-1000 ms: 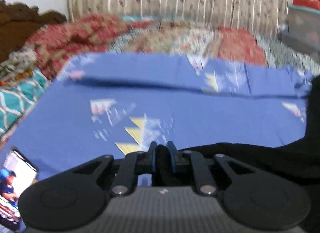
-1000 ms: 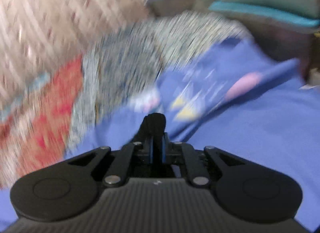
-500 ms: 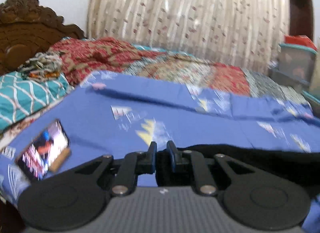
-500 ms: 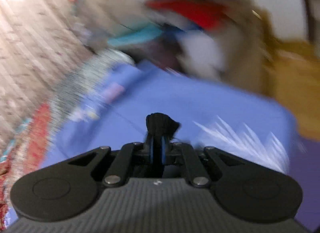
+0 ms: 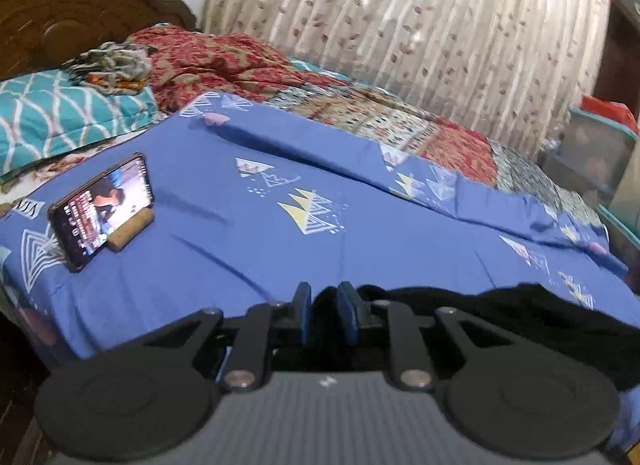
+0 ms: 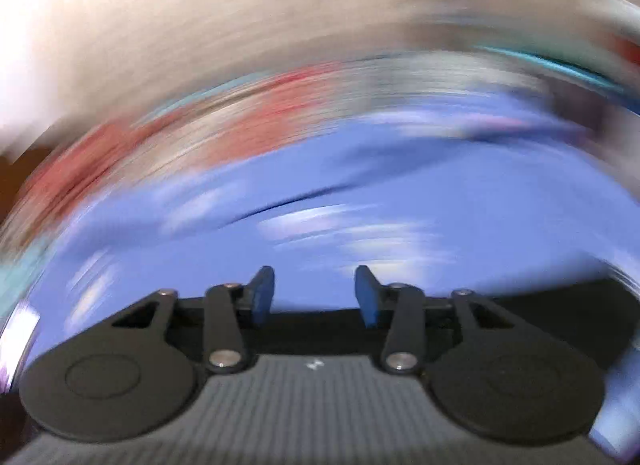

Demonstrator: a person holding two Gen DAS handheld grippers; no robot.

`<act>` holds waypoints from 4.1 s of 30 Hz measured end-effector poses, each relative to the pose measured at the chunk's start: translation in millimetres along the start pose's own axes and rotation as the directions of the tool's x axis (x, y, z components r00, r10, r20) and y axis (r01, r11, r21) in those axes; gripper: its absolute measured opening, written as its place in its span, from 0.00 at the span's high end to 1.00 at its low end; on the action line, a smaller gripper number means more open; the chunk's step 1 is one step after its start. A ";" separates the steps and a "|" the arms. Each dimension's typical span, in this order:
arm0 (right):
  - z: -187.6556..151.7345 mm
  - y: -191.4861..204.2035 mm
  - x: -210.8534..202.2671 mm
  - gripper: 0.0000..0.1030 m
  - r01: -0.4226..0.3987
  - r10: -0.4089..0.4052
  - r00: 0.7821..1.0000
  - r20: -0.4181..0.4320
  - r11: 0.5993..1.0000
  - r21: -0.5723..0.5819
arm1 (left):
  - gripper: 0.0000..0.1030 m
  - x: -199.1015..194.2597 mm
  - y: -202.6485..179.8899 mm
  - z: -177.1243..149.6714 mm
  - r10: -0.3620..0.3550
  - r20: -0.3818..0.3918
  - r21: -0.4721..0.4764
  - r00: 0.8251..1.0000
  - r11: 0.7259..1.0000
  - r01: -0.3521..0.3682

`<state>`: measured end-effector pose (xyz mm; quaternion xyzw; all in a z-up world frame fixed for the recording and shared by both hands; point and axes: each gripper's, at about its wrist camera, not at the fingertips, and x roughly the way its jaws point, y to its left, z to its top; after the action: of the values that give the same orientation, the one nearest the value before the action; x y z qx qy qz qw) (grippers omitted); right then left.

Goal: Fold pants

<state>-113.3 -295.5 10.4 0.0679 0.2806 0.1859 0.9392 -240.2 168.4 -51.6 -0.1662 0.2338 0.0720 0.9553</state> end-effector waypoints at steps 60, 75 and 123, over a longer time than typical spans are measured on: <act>18.3 313.2 158.7 0.92 -0.514 0.470 0.858 -0.209 0.796 -0.320 | 0.39 160.8 68.8 -7.1 -0.440 -0.232 -0.540 0.867 0.800 0.262; -18.5 326.6 152.2 0.92 -0.639 0.531 0.769 -0.356 0.658 -0.400 | 0.82 109.0 94.0 -25.0 -0.414 -0.280 -0.670 0.866 0.730 0.132; 8.1 112.7 180.6 0.59 -0.078 0.050 0.988 -0.143 0.977 -0.198 | 0.64 45.2 50.0 48.1 0.027 -0.048 -0.098 0.999 0.995 -0.031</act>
<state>-4.2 -121.9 -47.3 -0.0326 0.3218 0.2480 0.9131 -190.8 234.7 -46.8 -0.2115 0.2544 0.0934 0.9391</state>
